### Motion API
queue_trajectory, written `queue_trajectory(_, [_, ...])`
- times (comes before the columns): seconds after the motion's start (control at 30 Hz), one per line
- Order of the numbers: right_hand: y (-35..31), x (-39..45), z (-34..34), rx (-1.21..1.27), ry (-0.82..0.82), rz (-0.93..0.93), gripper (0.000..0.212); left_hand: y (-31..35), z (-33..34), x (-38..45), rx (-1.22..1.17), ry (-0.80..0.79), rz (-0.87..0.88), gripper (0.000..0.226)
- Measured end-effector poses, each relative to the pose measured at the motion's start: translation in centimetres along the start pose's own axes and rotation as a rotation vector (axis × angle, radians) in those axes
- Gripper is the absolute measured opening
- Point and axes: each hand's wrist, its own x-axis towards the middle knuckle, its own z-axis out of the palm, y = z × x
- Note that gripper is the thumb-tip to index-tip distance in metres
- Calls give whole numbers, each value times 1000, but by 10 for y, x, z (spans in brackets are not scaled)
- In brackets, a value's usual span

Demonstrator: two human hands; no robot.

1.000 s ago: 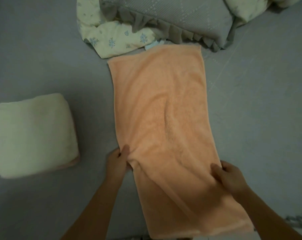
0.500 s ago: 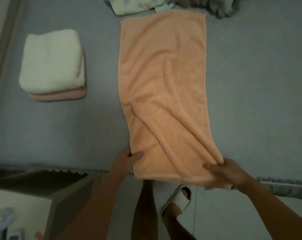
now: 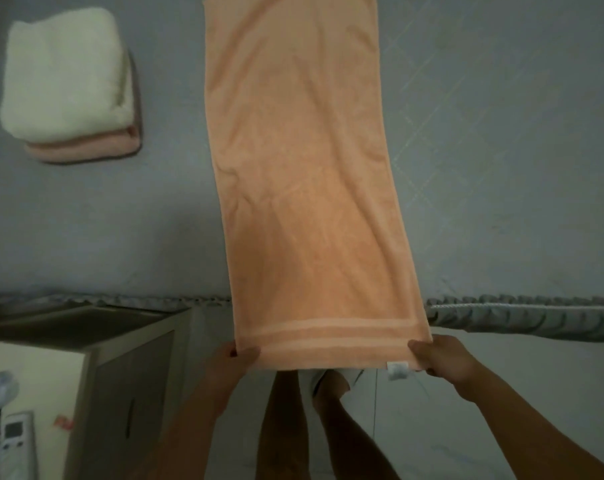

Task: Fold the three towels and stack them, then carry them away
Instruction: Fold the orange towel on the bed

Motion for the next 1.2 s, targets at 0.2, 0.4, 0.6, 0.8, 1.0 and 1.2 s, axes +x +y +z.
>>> queue_trajectory(0.2, [-31,-37,-5,108,-102,-51,28,1,-40,-26,-32,-25,-208,32])
queue_trajectory(0.4, [-92,-82,-25,425,-40,-237,43,86,-71,-54,-172,-142,-58,19])
queue_trajectory(0.6, [-212,-65,-43,600,-153,-292,29,222,-92,-42,-343,-163,164,27])
queue_trajectory(0.8, [-329,3,-60,448,-231,-357,36,338,-104,29,-85,-167,355,42])
queue_trajectory(1.0, [-426,68,-50,-166,296,-405,29,430,-100,105,122,125,540,22])
queue_trajectory(1.2, [-525,113,-67,46,484,-561,40,531,-107,158,58,283,671,30])
